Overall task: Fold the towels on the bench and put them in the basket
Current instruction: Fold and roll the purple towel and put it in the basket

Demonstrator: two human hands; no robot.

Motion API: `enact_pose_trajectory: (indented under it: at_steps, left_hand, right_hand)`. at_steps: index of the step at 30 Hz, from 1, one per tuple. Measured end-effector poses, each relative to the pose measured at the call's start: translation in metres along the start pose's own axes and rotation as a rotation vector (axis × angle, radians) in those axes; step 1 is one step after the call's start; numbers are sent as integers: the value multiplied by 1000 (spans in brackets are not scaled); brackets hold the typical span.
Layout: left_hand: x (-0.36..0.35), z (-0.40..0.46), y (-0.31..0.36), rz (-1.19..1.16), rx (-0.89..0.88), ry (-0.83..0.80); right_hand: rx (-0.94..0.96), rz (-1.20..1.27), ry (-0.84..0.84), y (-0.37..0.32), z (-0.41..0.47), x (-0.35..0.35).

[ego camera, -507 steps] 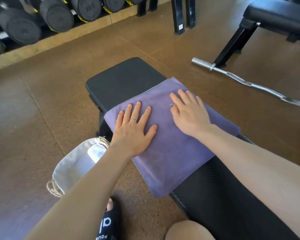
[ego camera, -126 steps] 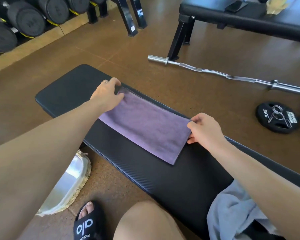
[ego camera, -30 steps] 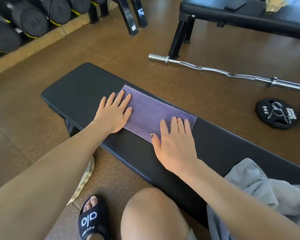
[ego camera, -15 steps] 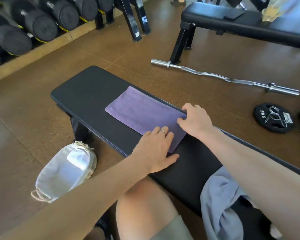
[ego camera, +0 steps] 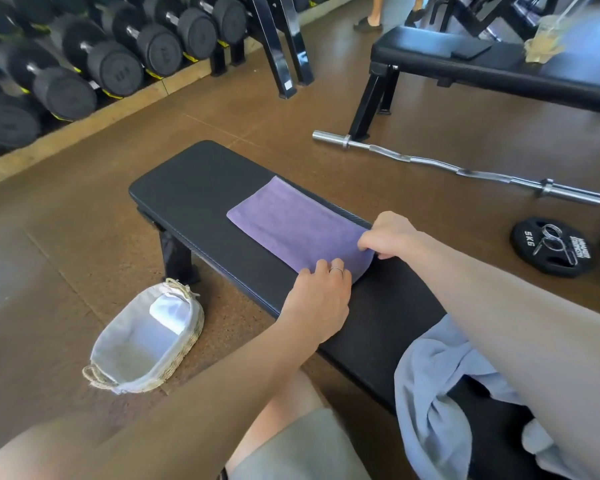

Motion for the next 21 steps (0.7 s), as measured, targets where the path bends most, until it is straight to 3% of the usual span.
enact_pose_trajectory:
  at_steps: [14, 21]
  left_hand:
    - [2, -47, -12, 98, -141, -56]
    - [11, -56, -24, -75, -32, -147]
  right_hand:
    - [3, 79, -108, 0, -36, -24]
    - [-33, 391, -158, -11, -49, -34]
Point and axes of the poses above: each hand's wrist, its own z-axis towards the middle knuckle, its own x-axis out of the back of the hand, y = z × x, the point moved 3 cm from there along z, towards the middle knuckle, and after that the axes turned 1 degree about z, right-handed, at the moved point
